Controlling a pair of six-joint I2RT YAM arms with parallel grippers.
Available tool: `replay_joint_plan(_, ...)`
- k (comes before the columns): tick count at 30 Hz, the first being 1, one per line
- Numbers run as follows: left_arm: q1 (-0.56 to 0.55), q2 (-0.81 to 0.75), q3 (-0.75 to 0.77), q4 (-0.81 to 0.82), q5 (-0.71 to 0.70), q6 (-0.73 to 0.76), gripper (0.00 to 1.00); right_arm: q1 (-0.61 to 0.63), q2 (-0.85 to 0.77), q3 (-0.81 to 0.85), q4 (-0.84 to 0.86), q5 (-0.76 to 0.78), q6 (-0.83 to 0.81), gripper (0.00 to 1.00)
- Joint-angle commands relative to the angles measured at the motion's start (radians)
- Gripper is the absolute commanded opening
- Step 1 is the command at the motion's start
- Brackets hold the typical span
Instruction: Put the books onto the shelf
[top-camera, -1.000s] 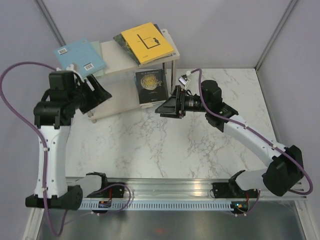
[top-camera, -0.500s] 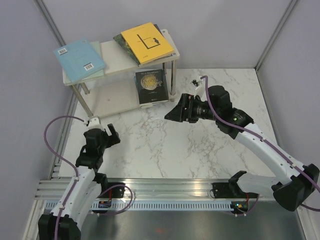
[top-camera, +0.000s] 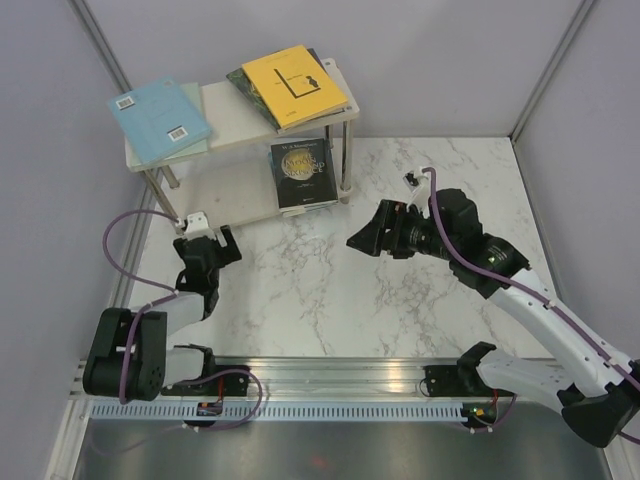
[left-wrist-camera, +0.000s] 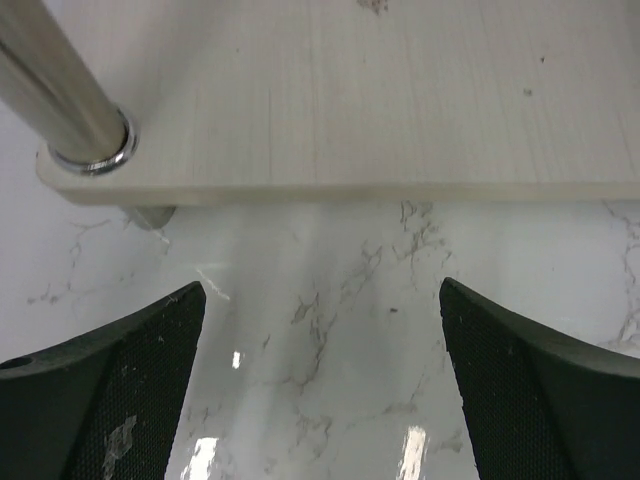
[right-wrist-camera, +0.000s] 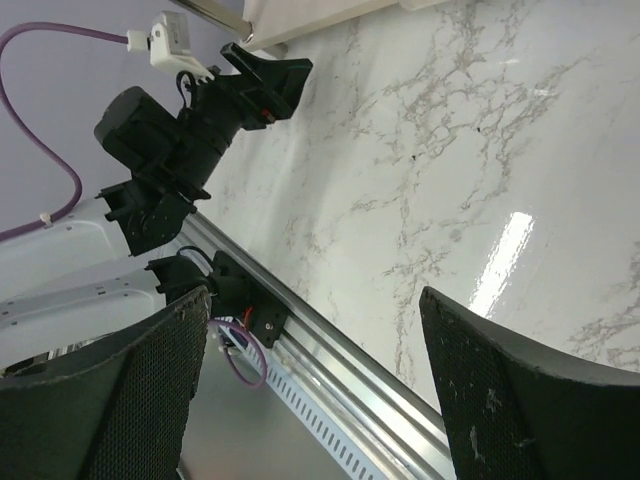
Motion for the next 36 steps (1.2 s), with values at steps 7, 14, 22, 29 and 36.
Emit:
replay_joint_plan(7,0.089,0.089,-0.012,0.383,0.127,0.085,1.0,0.006,-0.113,-0.072,-0.062,0.158,-0.043,0.89)
replay_joint_plan(14,0.088,0.144,-0.066,0.537,0.265,0.148,0.96,0.004,-0.142,-0.161,0.001,0.411,-0.102,0.98)
replay_joint_plan(22,0.068,0.196,-0.037,0.55,0.308,0.188,1.0,0.004,0.043,-0.19,0.059,0.768,-0.256,0.98)
replay_joint_plan(29,0.068,0.192,-0.024,0.515,0.404,0.212,1.0,-0.008,0.14,-0.444,0.444,1.185,-0.565,0.98)
replay_joint_plan(36,0.068,0.192,-0.024,0.516,0.404,0.212,1.0,-0.221,0.183,-0.771,1.204,0.853,-0.822,0.98)
